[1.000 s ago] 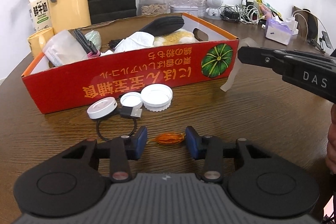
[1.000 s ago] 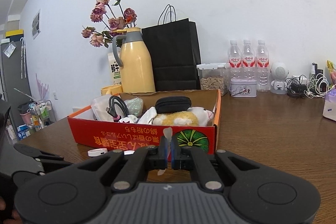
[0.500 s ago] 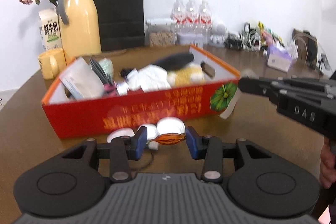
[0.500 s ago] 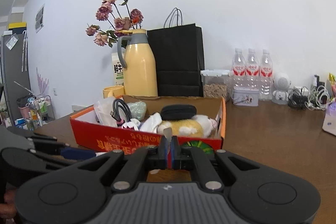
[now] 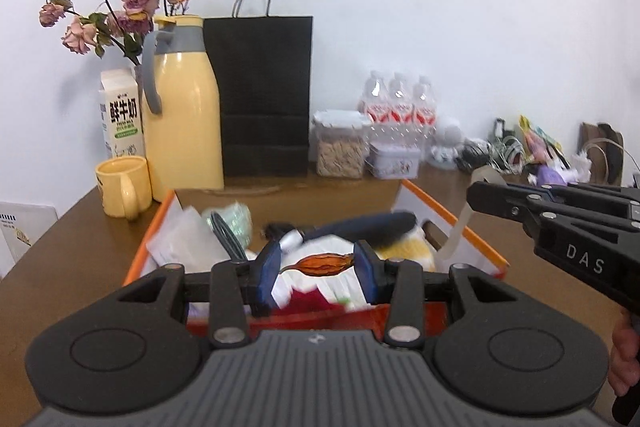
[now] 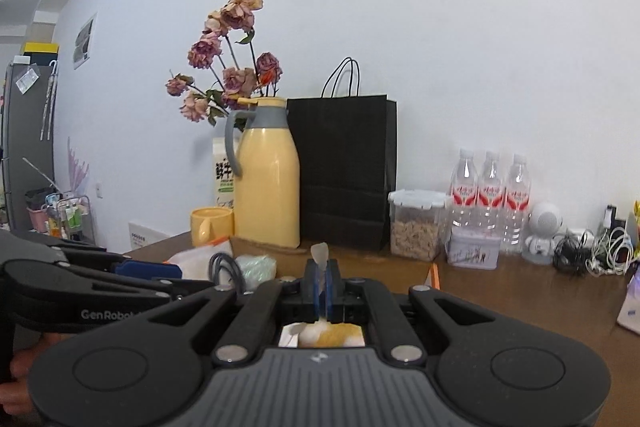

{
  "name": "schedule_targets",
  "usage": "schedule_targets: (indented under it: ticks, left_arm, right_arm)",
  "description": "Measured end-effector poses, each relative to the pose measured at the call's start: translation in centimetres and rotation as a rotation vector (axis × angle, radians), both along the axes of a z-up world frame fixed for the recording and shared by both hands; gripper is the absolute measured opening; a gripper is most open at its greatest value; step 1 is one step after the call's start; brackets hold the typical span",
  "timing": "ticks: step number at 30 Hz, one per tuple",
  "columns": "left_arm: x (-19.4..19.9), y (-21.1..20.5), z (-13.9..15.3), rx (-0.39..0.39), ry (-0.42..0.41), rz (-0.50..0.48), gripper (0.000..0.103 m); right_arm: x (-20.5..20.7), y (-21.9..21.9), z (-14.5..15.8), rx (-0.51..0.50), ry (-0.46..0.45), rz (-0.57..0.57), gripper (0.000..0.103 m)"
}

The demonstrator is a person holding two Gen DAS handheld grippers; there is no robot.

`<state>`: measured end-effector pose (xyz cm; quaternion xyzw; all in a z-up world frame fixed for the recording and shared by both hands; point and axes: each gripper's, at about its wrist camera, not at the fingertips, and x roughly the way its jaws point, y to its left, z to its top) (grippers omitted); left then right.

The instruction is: Organize objects

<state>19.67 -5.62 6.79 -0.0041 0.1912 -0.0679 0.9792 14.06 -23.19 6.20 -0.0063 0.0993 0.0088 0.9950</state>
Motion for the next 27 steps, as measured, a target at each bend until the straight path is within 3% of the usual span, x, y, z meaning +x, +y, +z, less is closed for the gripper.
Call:
schedule_targets:
  ticks: [12, 20, 23, 25, 27]
  left_arm:
    - [6.1, 1.0, -0.7, -0.002, -0.047, 0.042, 0.041]
    - [8.5, 2.0, -2.2, -0.007, 0.011, 0.061, 0.042]
    - [8.2, 1.9, -2.2, 0.007, 0.001, 0.062, 0.05]
    - [7.6, 1.9, -2.0, 0.019, -0.025, 0.073, 0.078]
    - [7.1, 2.1, -1.7, 0.025, -0.057, 0.118, 0.1]
  right_arm:
    - [6.8, -0.3, 0.3, 0.003, 0.018, -0.019, 0.003]
    - [10.5, -0.9, -1.7, 0.028, 0.089, -0.022, 0.003]
    - [10.7, -1.1, -2.4, 0.024, 0.12, -0.048, 0.012]
    - [10.3, -1.2, -2.5, 0.02, 0.128, -0.066, 0.031]
    - [9.8, -1.2, -2.5, 0.01, 0.123, -0.085, 0.075]
